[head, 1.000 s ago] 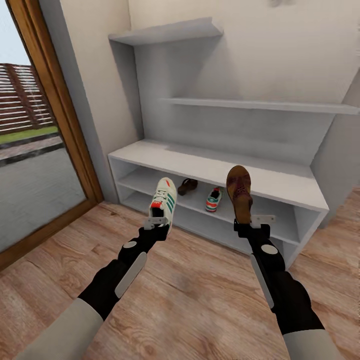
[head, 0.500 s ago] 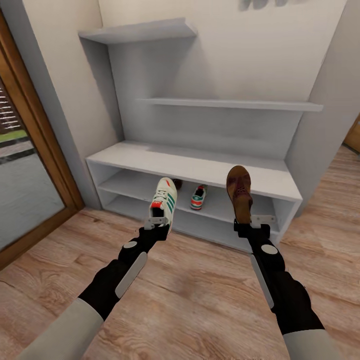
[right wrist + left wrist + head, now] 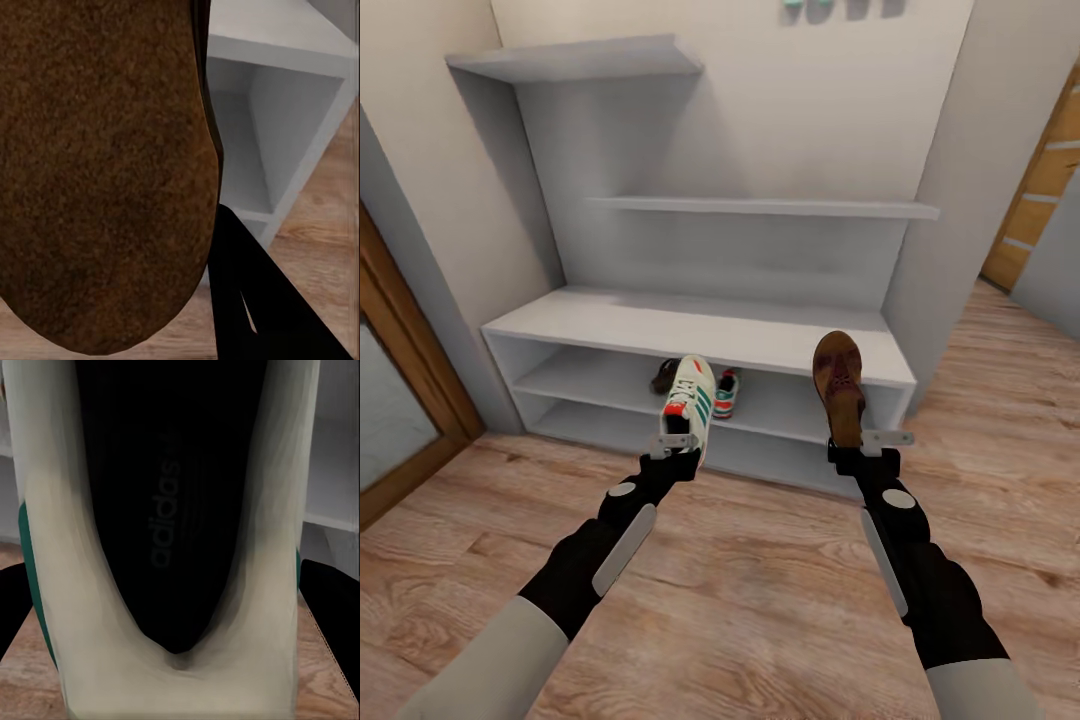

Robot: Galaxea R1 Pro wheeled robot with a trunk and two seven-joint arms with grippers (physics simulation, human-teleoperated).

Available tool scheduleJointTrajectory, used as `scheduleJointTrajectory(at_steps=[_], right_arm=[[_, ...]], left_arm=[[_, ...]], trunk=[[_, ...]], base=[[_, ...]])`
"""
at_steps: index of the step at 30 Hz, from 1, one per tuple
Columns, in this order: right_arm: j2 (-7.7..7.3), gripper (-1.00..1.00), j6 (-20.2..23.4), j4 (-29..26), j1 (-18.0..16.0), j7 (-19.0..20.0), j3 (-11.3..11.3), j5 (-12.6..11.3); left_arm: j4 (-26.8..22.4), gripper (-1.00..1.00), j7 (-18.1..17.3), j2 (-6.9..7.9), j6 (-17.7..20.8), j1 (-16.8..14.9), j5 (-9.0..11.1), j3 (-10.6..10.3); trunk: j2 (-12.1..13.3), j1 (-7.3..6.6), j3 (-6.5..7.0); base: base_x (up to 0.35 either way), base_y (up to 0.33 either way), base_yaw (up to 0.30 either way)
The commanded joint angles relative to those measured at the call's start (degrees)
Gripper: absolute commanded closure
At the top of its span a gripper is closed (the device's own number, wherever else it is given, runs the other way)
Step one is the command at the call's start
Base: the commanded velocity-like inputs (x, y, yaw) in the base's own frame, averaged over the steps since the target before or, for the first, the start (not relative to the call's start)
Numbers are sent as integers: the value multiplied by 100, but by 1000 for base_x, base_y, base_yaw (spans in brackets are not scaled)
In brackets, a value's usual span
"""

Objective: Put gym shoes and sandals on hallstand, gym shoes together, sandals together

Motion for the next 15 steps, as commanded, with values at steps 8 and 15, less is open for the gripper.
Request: scheduleJointTrajectory(at_steps=[8,15], right_arm=[[-5,100,43,-10,-5,-47,19,-1],[-5,100,43,-11,-5,-47,19,-2]], left_arm=[[-11,100,58,-28,14,-3,53,-12],[-11,100,58,-34,14,-3,53,-13]], trunk=[[-2,-1,-5],[-2,-1,-5]], base=[[0,91,-254],[0,92,-254]])
